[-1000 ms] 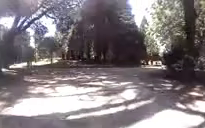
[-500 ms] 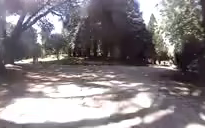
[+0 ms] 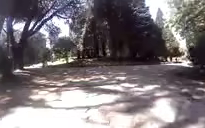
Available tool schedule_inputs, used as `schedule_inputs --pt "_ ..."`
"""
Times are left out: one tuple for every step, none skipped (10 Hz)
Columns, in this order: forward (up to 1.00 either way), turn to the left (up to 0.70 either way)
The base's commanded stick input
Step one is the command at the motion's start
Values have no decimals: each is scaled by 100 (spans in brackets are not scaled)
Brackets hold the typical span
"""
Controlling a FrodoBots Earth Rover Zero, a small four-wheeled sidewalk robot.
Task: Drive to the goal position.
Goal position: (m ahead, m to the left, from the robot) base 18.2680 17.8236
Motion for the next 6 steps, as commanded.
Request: schedule_inputs --pt "70 0" --pt "70 0" --pt "70 0" --pt "70 0" --pt "70 0" --pt "70 0"
